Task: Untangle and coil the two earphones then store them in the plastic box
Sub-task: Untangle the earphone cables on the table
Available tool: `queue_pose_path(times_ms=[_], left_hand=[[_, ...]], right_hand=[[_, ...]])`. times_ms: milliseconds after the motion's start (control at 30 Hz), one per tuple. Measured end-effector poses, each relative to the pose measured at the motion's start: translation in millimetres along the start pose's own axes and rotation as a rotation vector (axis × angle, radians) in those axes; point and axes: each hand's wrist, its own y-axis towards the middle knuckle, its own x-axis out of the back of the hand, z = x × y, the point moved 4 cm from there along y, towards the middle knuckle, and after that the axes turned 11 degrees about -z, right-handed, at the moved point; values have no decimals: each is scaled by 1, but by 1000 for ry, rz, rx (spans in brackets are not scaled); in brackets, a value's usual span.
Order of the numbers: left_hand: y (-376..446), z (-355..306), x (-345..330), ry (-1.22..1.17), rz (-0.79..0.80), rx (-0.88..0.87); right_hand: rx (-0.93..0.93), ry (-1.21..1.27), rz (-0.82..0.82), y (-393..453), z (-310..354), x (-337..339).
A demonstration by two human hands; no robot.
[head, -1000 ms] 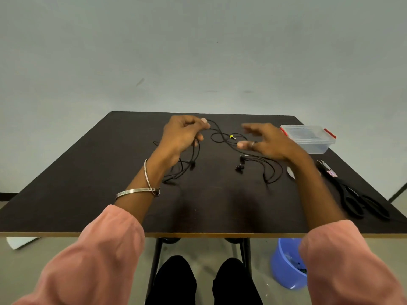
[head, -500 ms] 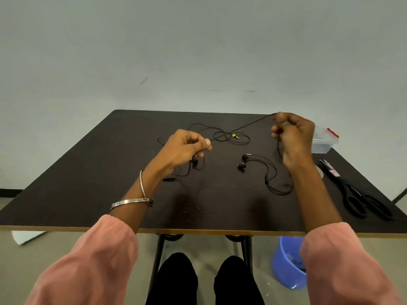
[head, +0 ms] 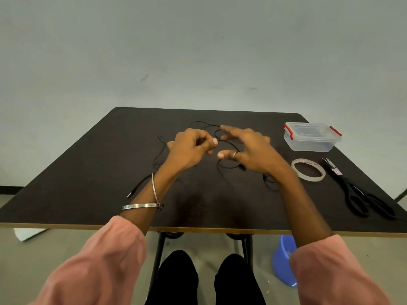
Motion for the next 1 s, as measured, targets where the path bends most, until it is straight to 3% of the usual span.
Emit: queue_pose_path(times_ms=[67,267,433,500,567,667,700,833,900,1000], left_hand=[[0,1,0,-17,0,-12],[-6,10,12,64,6,-23],[-4,22,17,92,-47,-31],[-6,23,17,90,-59,-22],[-6,25,17,58,-51,11],[-7,26,13,-102,-26,16],[-8,24,11,-155,-21,15],[-10,6,4,-248,6,-6],[-10,1,1,-288,10,-15],[-10,1,-2,-326,22,20]], right_hand=[[25,-3,-27,2,3,-8],[-78,366,-406,0,-27,21],[-411,775,-925,-9,-58,58],[-577,741,-1016,-15,-71,59],[-636,469,-867,-15,-77,54],[-605,-149,-390,-12,-69,38],[-527,-250,-256,-10,-64,33],[-37,62,-19,-2,-14,12],[42,176,49,-2,-2,-4],[34,293,-56,2,2,-7]])
